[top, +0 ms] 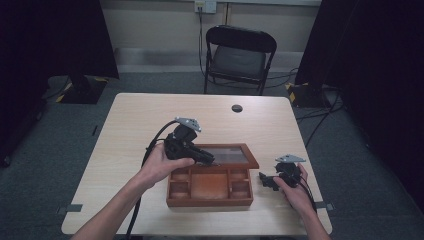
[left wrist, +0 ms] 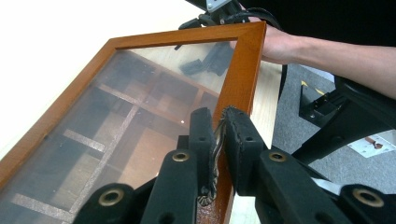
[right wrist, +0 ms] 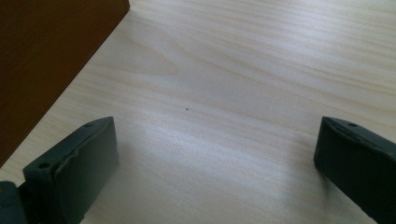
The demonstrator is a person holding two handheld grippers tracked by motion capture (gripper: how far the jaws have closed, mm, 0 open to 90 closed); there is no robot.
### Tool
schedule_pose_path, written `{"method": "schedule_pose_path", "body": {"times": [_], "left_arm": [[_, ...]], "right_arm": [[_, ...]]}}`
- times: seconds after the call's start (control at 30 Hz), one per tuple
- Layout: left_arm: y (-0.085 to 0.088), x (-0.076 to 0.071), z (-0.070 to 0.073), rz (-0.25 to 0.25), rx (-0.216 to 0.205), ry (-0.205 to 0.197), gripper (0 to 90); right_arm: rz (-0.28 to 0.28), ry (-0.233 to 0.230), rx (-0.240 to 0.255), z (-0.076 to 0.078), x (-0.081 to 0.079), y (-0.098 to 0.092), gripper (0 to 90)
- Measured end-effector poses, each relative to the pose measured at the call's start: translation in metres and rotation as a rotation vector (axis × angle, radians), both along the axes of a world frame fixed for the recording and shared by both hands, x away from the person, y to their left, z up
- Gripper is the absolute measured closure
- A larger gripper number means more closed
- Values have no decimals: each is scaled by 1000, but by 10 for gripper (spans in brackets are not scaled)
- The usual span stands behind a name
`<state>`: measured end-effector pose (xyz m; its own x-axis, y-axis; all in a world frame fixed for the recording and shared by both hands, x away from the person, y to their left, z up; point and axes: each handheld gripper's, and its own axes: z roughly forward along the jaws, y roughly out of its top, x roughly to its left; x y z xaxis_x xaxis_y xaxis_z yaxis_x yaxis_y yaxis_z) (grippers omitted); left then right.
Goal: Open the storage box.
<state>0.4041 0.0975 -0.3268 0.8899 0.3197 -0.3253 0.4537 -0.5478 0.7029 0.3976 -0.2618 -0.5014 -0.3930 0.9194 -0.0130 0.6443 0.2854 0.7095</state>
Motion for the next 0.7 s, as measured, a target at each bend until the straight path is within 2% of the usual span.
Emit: {"method": "schedule_pose_path", "body": {"times": [0.27,0.3,0.53,0.7], "left_arm": [[0,2,5,3,18,-21,815],[0,4,5,1,4,-10,815],[-1,6,6,2,1,-9,815],[-2,8,10,6,23,-21,816]], "right_arm": [[0,0,-1,0,0,0,0],[0,0,-1,0,0,0,0],[0,0,-1,0,0,0,0],[-1,0,0,0,0,0,0]]}}
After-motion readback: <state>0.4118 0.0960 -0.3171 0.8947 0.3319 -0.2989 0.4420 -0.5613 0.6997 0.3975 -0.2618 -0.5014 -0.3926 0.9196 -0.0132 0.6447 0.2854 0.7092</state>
